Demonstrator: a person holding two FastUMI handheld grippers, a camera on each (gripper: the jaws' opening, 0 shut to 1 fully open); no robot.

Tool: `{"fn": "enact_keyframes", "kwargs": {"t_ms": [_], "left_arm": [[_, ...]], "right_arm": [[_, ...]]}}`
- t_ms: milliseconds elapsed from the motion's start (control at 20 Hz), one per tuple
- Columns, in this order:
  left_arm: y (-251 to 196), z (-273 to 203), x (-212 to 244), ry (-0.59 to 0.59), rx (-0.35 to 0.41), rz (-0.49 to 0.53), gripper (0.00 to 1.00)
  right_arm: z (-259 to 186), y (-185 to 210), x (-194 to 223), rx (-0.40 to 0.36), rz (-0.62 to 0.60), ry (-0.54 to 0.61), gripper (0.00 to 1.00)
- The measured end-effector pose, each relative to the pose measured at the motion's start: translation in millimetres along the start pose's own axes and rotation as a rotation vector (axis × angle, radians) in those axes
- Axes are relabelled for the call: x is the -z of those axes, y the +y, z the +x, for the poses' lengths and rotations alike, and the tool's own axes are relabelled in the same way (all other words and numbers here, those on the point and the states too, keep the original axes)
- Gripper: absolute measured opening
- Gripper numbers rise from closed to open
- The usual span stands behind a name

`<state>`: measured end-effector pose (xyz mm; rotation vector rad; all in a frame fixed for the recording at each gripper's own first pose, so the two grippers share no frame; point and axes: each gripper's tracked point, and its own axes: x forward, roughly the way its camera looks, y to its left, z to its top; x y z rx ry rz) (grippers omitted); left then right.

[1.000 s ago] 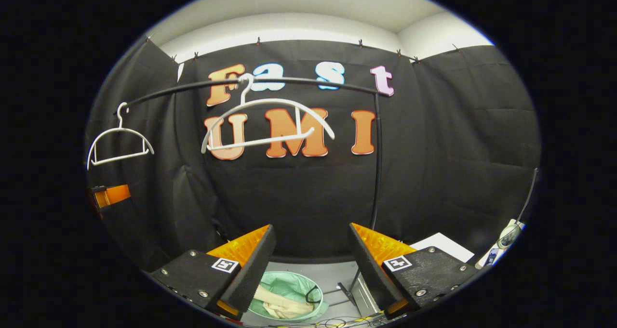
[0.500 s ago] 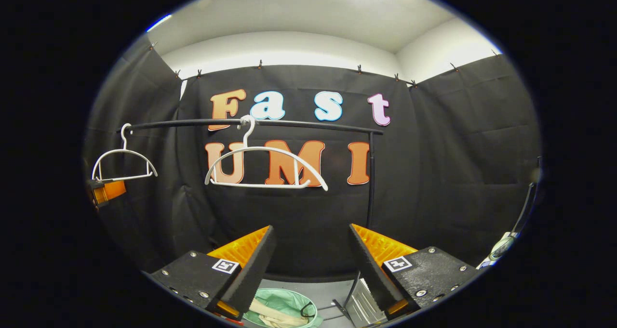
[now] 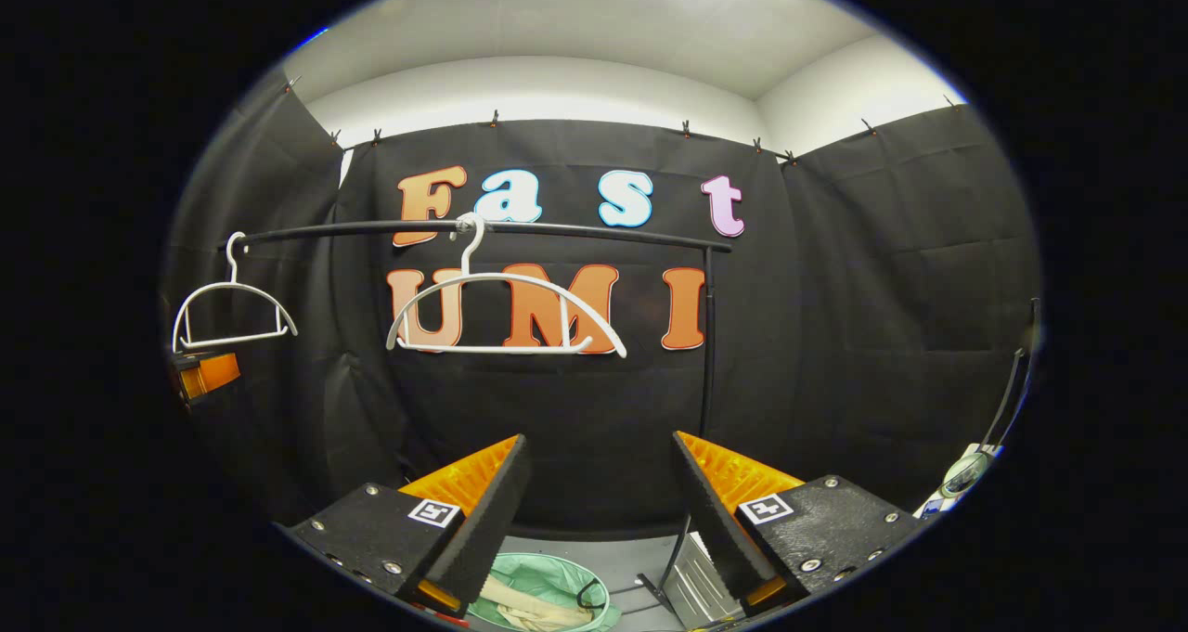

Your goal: Grasp the clothes on the hanger with both hands and then place them into the laundry hamper below.

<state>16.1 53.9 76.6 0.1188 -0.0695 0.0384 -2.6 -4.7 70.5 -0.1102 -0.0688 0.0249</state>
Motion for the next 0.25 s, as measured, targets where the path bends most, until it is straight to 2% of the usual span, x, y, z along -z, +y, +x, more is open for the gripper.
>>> {"fn": "enact_keyframes", "kwargs": {"t_ms": [50,250], "left_arm": [[2.3,1.1,1.5,0.004,-0.005,0.0,0.97],[4.4,1.0,5.5,0.013,-0.005,-0.018,0.94]], "right_arm": [[0.2,1.5,0.0,-0.002,0.001,0.001,0.94],[1.9,8.7,0.8,-0.014,0.005,0.005,0.94]]}}
